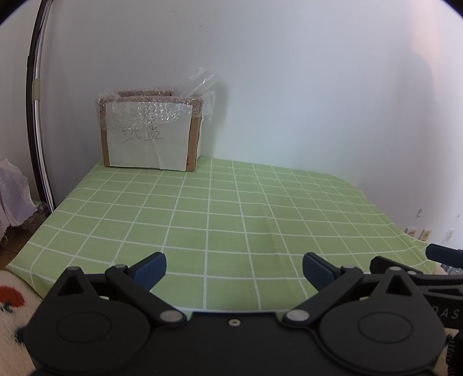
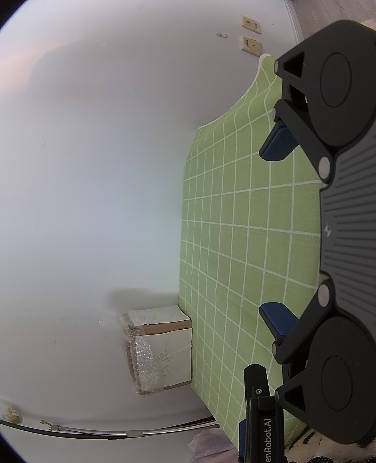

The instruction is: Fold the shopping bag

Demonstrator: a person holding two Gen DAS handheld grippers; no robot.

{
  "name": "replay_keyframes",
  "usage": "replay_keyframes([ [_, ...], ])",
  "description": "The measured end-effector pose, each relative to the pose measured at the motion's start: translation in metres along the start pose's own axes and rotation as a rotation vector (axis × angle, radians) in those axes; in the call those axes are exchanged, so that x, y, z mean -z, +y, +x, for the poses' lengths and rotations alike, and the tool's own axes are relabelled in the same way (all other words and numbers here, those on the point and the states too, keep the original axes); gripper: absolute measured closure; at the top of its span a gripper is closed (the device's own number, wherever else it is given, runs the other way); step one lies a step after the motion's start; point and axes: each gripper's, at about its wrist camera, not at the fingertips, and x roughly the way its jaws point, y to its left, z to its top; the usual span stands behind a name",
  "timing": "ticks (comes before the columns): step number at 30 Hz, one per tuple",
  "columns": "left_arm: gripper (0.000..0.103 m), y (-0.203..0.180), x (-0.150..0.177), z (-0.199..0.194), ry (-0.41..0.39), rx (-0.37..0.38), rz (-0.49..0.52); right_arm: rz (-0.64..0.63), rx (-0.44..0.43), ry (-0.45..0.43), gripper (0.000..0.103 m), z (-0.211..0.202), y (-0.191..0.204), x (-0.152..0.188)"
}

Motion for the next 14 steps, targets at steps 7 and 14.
replay_keyframes([
  [7, 0.002, -0.001, -0.0009, 0.0023, 0.011, -0.002, 0.007, -0.002, 0.001, -0.002, 0.0, -0.0013, -0.0002, 0.0006],
  [14, 0.002, -0.0012, -0.0002, 0.0028, 0.002, 0.008, 0.013, -0.009, -0.001, -0.002, 0.0, -0.0017, 0.0007, 0.0013],
])
